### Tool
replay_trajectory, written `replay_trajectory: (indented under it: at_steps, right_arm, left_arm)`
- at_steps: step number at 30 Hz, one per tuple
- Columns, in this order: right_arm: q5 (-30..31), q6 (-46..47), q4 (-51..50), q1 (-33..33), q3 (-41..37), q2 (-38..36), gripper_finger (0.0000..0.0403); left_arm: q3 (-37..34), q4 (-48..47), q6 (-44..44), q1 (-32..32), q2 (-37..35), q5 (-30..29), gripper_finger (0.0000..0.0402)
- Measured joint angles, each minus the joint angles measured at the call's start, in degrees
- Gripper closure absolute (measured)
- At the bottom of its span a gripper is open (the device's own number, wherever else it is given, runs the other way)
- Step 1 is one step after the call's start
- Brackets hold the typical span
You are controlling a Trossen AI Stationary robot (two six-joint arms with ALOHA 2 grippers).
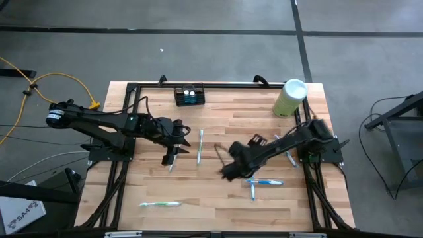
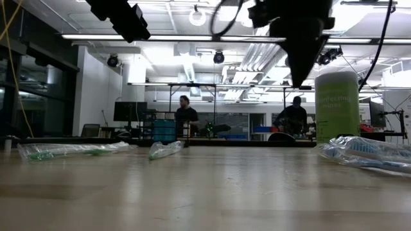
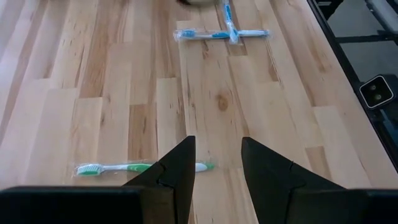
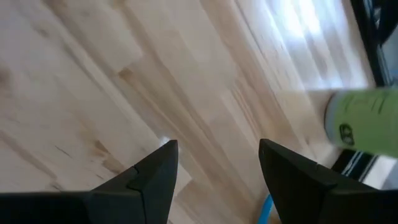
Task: Pick & Place toothbrushing station
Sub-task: Put the top blue toothbrush into the wire organizer
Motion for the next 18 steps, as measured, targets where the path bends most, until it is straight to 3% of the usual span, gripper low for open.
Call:
replay_trajectory:
  at_steps: [10, 18]
  right_arm:
    - [-5.6, 5.4, 14.6, -0.6, -25.1, -24.4, 0.0186]
    - [-7.1, 6.3, 17.4, -4.2, -38.2, -34.5, 0.0186]
  left_arm:
    - [0.0, 0.0, 0.4, 0.0, 0.0, 0.0, 0.0275]
    - [0.0, 0.1, 0.0, 0.0, 0.0, 0.0, 0.0275]
